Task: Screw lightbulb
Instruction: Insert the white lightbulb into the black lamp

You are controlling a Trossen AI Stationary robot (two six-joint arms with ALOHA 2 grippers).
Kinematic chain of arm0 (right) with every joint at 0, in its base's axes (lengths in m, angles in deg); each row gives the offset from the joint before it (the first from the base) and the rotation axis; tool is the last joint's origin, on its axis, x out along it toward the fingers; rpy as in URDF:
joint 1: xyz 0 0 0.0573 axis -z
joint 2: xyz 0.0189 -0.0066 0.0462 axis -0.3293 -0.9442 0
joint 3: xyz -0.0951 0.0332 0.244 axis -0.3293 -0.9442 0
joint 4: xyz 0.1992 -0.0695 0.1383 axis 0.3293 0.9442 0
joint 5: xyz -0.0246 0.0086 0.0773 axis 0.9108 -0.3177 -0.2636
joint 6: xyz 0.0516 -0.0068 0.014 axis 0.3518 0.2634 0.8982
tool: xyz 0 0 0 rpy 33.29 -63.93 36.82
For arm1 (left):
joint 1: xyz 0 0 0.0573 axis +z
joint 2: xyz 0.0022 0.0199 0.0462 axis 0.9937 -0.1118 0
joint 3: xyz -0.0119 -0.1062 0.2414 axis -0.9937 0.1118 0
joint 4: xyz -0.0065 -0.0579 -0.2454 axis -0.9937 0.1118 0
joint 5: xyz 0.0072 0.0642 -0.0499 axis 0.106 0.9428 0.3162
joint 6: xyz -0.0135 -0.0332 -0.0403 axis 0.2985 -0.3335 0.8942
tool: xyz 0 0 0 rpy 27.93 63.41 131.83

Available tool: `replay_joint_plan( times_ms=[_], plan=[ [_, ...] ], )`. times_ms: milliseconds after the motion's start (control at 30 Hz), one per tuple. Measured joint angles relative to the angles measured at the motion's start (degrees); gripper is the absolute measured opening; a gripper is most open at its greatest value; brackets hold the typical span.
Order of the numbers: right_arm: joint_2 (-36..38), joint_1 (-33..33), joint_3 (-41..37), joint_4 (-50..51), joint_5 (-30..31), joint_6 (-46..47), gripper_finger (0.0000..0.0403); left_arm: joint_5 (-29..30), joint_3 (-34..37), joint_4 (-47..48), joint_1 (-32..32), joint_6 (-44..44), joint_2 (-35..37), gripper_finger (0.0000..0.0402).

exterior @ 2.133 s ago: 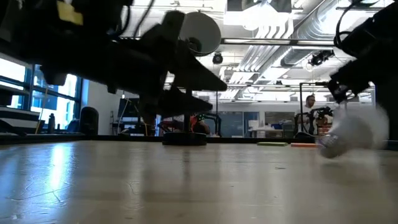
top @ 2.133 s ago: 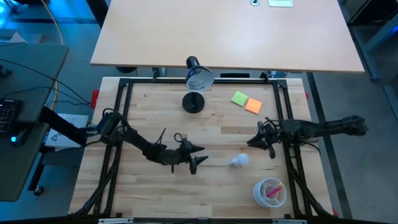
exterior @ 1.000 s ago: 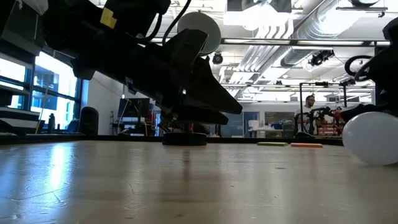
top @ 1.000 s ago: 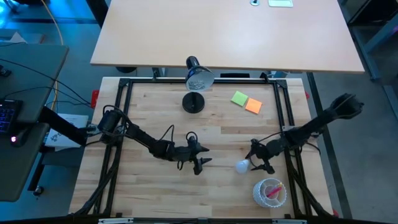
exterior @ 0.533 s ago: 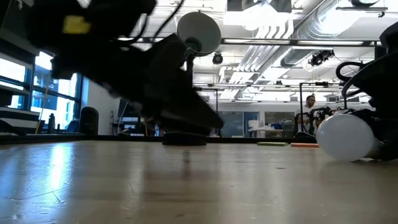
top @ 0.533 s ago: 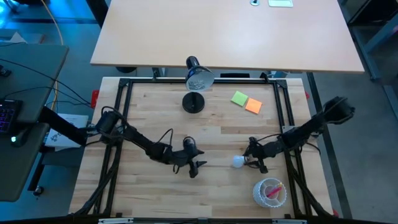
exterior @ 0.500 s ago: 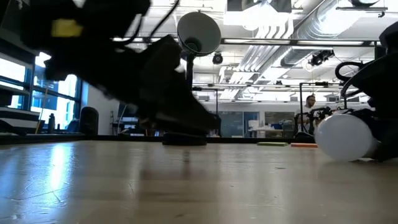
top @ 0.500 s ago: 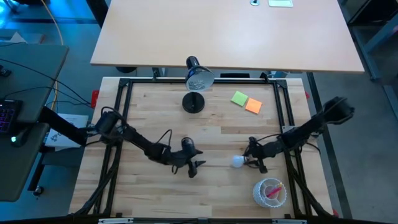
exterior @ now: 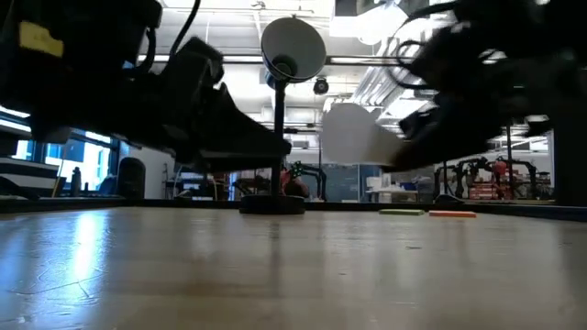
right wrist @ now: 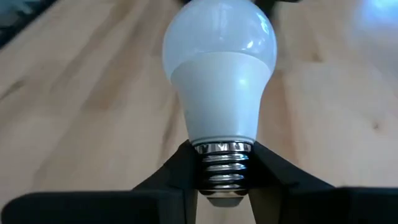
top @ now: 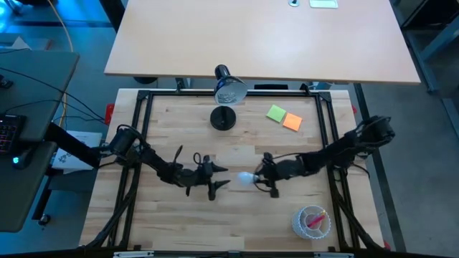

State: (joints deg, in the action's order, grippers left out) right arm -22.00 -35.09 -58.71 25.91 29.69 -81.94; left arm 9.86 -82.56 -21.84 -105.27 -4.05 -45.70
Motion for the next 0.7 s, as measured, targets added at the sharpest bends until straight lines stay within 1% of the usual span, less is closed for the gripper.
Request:
replay_joint_plan(
  times_ms=[100, 200, 267, 400, 433, 567, 700],
  plan=[
    [-1.4, 2.2, 3.3, 0.4, -0.4, 3.9, 0.0092, -0.9, -1.3, 0.1, -1.1, -4.4, 0.0, 0.0227],
    [-1.7, 2.7, 5.1, 0.4, -1.0, 4.1, 0.0092, 1.6, -3.0, -0.1, -3.4, -6.0, 0.0, 0.0227],
    [-1.7, 2.6, 6.0, 0.2, -2.0, 1.7, 0.0092, 7.0, -4.0, 0.3, -5.4, -7.0, 0.3, 0.0227],
    [-1.6, 2.7, 6.6, 0.0, -2.5, -2.6, 0.0092, 21.9, -6.5, 0.0, -8.6, -10.1, 0.5, 0.0227],
    [-1.6, 2.7, 6.6, 0.4, -2.9, -3.5, 0.0092, 24.4, -7.1, -0.2, -9.0, -11.1, 0.5, 0.0227],
    [-1.7, 3.1, 6.6, 1.1, -3.2, -5.0, 0.0092, 27.1, -8.2, -0.1, -9.3, -11.8, 0.9, 0.0239],
    [-1.7, 2.9, 6.6, 2.9, -3.2, -5.9, 0.0092, 24.2, -8.4, -0.2, -8.3, -11.9, 1.4, 0.0271]
  ],
)
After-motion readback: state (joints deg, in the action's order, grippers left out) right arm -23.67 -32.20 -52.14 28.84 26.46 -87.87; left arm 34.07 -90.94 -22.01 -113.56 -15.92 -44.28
